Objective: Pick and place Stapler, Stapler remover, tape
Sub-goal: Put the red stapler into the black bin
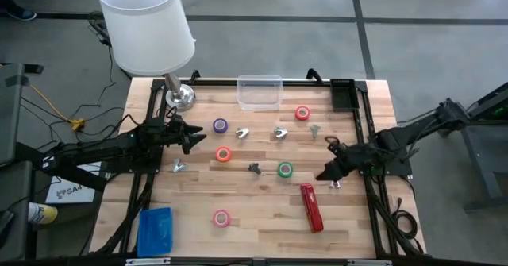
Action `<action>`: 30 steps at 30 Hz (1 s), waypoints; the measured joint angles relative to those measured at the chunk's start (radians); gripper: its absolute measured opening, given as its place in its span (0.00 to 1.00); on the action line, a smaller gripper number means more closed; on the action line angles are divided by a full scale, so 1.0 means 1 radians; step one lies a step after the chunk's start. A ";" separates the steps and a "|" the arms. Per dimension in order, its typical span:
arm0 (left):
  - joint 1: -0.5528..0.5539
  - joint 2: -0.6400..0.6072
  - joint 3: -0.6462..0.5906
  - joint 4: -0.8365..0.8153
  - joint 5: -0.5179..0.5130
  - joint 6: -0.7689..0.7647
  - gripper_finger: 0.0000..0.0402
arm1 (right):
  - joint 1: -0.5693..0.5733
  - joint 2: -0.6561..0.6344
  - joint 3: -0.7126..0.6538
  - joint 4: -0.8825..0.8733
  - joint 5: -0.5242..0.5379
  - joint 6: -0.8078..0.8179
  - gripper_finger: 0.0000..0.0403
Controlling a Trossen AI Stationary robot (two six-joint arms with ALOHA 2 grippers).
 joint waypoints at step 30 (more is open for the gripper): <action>0.000 0.000 0.000 0.000 0.000 0.000 0.62 | 0.151 0.621 0.689 -0.803 -0.015 0.317 0.69</action>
